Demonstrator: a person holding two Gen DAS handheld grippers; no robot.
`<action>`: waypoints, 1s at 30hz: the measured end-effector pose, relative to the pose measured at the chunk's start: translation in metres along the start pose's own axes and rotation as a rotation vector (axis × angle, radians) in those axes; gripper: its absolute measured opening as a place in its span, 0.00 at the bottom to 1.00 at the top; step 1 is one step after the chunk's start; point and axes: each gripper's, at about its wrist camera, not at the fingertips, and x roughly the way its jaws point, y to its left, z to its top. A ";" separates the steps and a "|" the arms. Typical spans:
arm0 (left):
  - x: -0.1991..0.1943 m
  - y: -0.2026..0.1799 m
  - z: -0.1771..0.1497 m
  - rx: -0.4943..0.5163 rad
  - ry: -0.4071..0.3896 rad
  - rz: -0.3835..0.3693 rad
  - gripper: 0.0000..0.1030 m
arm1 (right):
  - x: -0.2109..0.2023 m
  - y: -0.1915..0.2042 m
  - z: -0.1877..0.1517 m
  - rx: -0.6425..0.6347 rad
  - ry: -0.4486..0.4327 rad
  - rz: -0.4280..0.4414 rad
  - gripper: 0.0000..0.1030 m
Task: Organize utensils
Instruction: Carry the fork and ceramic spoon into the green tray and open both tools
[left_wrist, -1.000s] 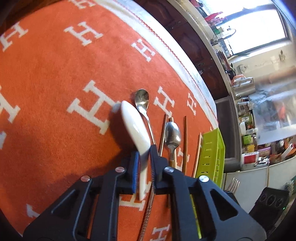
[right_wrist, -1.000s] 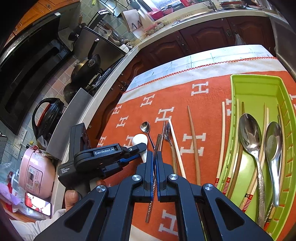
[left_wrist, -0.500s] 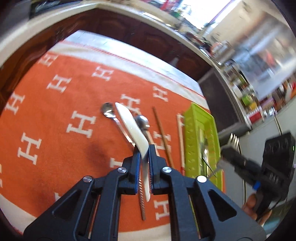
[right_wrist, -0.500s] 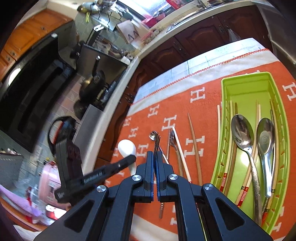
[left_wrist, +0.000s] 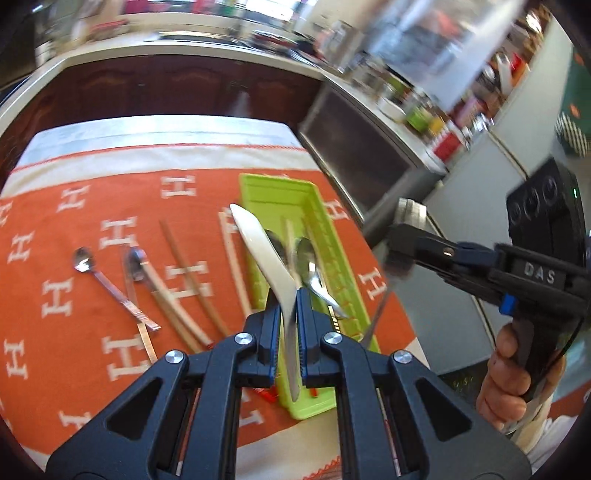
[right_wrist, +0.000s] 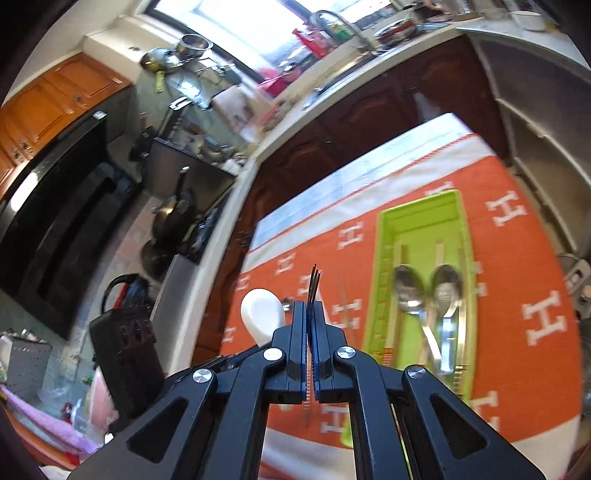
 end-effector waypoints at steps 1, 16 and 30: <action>0.009 -0.010 0.001 0.026 0.018 -0.003 0.05 | -0.001 -0.007 0.001 0.013 0.007 -0.024 0.02; 0.078 -0.026 -0.012 0.097 0.154 0.069 0.06 | 0.067 -0.075 0.005 0.102 0.118 -0.211 0.04; 0.011 0.027 -0.004 -0.038 0.087 0.163 0.31 | 0.087 -0.046 0.011 -0.009 0.099 -0.225 0.22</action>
